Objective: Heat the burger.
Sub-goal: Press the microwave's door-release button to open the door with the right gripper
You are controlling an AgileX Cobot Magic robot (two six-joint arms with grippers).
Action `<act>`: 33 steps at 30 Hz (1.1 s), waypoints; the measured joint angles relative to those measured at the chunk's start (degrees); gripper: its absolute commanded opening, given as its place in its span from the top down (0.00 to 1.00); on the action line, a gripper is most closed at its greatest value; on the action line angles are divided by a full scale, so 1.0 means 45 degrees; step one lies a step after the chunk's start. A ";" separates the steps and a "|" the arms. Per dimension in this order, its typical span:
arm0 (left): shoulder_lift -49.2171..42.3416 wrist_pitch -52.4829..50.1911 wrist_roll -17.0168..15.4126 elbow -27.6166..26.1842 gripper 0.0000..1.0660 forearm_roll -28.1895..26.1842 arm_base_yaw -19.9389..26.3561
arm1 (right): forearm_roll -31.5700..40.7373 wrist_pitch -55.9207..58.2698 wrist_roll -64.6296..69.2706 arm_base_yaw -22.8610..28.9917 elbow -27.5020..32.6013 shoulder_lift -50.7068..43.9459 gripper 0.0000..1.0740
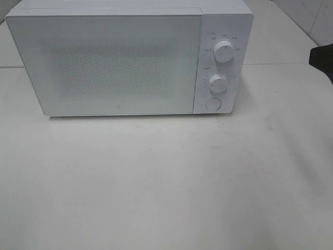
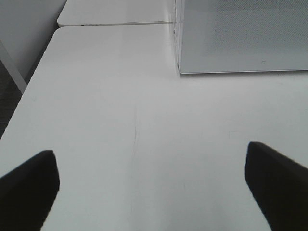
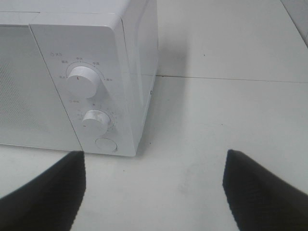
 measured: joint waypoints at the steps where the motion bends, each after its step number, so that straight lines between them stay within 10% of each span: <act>1: 0.0000 0.0000 0.0000 0.0000 0.05 0.0000 0.0000 | 0.0000 0.0000 0.0000 0.0000 0.0000 0.0000 0.29; 21: 0.0000 0.0000 0.0000 0.0000 0.05 0.0000 0.0000 | 0.3158 -0.8582 -0.1681 0.0280 0.3552 0.2801 0.29; 33: 0.0000 0.0000 0.0000 0.0000 0.05 0.0000 0.0000 | 0.6939 -1.1968 -0.3794 0.3934 0.3858 0.5488 0.29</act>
